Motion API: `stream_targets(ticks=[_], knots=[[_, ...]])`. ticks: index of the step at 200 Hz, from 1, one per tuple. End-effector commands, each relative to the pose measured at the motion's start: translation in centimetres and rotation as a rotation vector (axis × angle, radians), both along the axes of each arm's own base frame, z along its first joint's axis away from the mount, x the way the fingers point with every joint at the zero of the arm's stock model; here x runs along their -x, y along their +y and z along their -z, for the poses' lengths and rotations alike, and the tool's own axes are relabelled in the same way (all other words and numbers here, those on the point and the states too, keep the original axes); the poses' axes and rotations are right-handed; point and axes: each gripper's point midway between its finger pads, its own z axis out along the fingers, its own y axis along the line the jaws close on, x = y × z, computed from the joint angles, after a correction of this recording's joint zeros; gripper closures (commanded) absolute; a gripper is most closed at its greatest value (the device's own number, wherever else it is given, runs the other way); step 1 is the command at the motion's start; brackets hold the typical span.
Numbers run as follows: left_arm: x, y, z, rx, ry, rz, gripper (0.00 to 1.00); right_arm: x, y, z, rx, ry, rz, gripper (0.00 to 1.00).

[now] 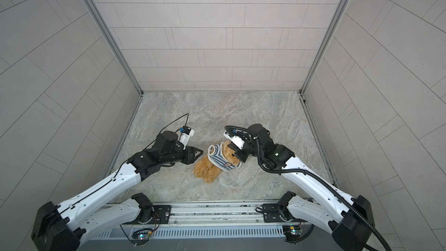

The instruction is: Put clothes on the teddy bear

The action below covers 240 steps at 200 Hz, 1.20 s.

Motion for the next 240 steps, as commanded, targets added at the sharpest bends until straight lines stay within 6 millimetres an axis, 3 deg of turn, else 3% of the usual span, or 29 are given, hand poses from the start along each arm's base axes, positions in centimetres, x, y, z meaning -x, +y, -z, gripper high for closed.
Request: stream_targets(ticks=[1,39,76,135,189,229,240], knots=[[0.8,0.9,2.3,-0.054,0.044,0.009,0.58,0.3,1.3,-1.2,-0.007,-0.048,-0.100,1.00],[0.6,3.0,5.7,-0.067,0.111,-0.087,0.62,-0.2,2.4,-0.6,0.013,-0.052,-0.160,1.00],[0.8,2.8,7.4,-0.055,0.152,-0.105,0.64,-1.0,3.1,-0.2,0.039,-0.056,-0.181,1.00],[1.1,2.9,10.0,-0.030,0.212,-0.149,0.68,-3.4,4.7,2.2,0.089,0.007,-0.182,1.00],[1.3,2.5,11.2,0.009,0.246,-0.163,0.71,-6.4,5.7,2.5,0.119,0.039,-0.078,0.72],[1.5,2.1,11.1,0.041,0.237,-0.170,0.71,-7.5,5.5,0.4,0.088,0.002,0.045,0.39],[1.7,1.9,11.2,0.041,0.237,-0.168,0.71,-7.5,5.3,-0.3,0.066,0.009,0.081,0.35]])
